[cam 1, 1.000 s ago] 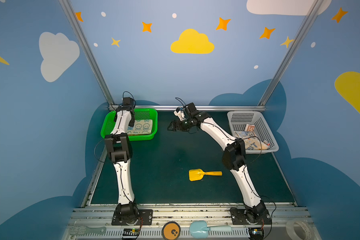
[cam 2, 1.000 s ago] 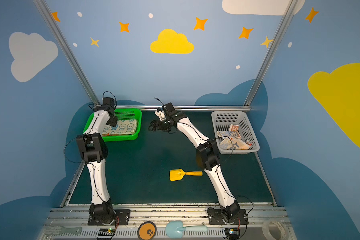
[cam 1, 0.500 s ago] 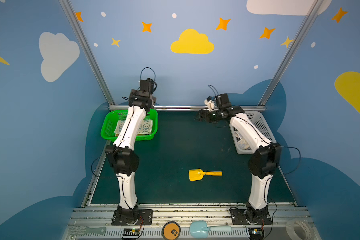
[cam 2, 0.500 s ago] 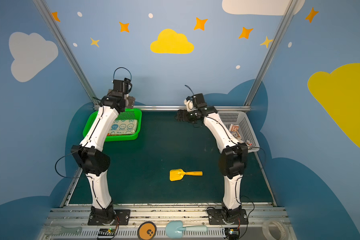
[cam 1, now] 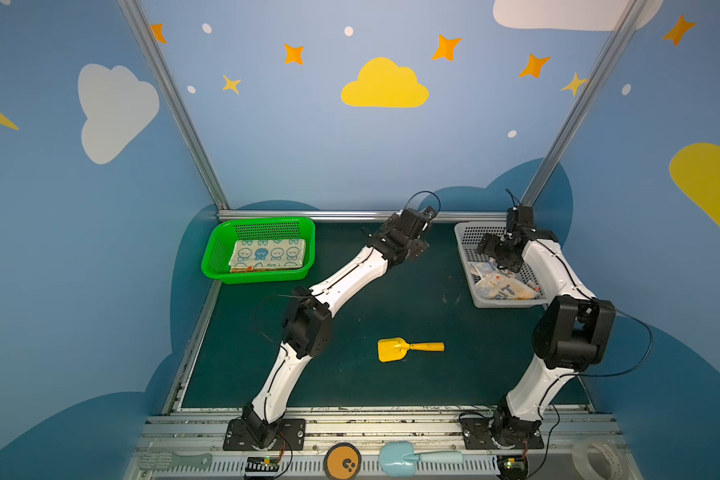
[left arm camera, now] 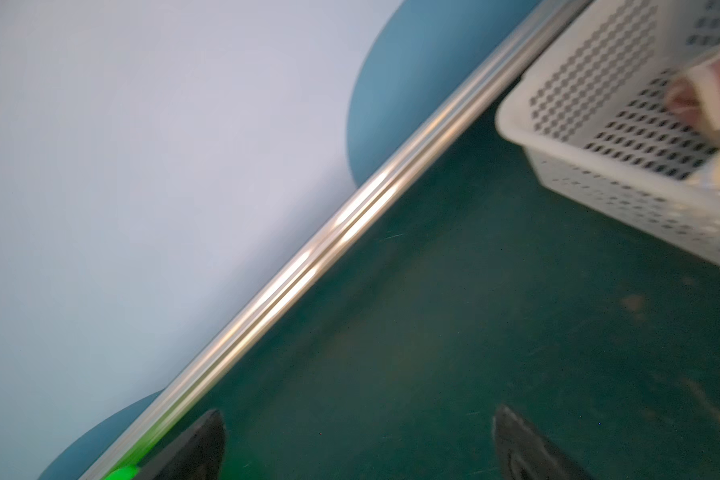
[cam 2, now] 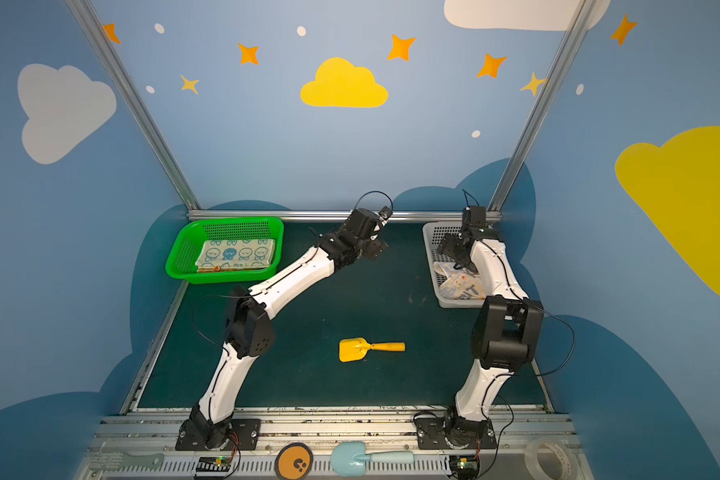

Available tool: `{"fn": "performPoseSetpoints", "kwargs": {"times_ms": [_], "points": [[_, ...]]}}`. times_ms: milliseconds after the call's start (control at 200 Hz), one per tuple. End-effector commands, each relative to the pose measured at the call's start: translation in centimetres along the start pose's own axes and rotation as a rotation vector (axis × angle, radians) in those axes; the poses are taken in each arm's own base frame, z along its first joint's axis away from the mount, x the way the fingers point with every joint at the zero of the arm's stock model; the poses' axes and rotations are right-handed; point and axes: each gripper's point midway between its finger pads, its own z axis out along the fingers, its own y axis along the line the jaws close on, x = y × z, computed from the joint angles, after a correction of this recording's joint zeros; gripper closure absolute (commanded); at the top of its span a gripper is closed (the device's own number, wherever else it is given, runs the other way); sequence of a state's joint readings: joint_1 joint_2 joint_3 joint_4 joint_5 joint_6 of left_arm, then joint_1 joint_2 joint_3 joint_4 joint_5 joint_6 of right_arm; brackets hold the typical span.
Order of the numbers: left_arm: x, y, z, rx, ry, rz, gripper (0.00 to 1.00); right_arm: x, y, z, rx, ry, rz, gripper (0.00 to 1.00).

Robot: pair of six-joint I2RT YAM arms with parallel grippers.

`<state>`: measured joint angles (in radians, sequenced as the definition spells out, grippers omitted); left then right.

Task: Fold and stack the towels
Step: 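Grasp a rabbit-print towel in the white basket with the right gripper and lift it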

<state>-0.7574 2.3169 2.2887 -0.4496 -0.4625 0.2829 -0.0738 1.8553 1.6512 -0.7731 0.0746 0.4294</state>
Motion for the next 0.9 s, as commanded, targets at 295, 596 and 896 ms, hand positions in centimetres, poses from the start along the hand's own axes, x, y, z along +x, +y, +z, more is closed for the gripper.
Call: {"fn": "performPoseSetpoints", "kwargs": {"times_ms": [295,596,896], "points": [[-1.8,-7.7,-0.6,0.099,-0.052,0.099,0.01,2.7,-8.6,5.9,0.194,0.312,0.199,0.07],[-1.4,-8.4,0.0,0.121,-0.041,0.104,0.01,4.0,-7.1,9.1,0.085,0.404,0.208,0.36],[-1.0,-7.9,0.1,0.091,-0.025,0.100,0.01,3.2,-5.8,8.4,0.017,0.381,0.207,1.00]]}}
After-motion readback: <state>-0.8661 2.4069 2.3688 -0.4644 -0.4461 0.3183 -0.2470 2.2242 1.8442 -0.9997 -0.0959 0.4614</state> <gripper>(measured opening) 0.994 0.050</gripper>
